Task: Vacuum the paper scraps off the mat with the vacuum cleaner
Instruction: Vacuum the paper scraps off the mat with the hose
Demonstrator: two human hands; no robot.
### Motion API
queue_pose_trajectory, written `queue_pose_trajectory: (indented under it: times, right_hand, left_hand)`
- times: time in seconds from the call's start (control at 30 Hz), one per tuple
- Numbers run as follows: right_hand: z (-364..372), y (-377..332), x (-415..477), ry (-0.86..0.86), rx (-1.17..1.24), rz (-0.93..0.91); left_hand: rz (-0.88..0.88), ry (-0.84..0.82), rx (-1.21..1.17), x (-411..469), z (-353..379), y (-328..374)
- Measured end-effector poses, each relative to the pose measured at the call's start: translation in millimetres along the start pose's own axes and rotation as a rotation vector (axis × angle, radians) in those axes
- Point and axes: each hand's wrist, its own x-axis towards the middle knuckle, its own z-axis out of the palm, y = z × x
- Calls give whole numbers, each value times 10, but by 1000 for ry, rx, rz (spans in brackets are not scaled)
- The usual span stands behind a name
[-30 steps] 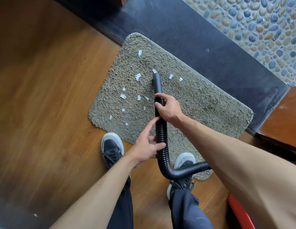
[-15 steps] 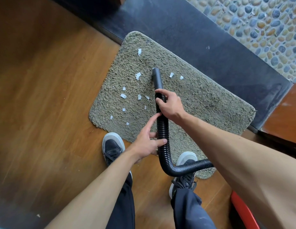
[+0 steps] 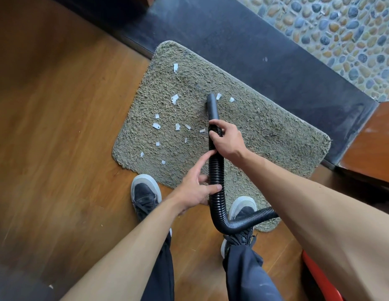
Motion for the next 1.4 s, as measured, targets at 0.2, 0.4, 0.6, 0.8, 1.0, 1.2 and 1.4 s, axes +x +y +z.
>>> queue_pose_trajectory:
  times: [0.2, 0.4, 0.6, 0.8, 1.0, 1.2, 1.4]
  right_hand:
    - [-102, 173, -37, 35, 76, 63]
    - [-172, 282, -53, 64, 164, 80]
    - [-275, 411, -62, 111, 200, 97]
    - [-305, 506, -111, 92, 228, 101]
    - [-191, 567, -269, 19, 226, 124]
    - [-10, 551, -423, -86, 228, 124]
    - [181, 519, -540, -144, 188, 112]
  left_hand:
    - [-3, -35, 55, 10, 110, 34]
    - [8, -42, 118, 39, 179, 90]
    - [11, -61, 157, 87, 291, 120]
    - [-22, -94, 182, 89, 333, 115]
    - [-54, -84, 171, -72, 296, -35]
    - [-67, -63, 99, -271, 223, -234]
    - [-99, -65, -33, -433, 123, -403]
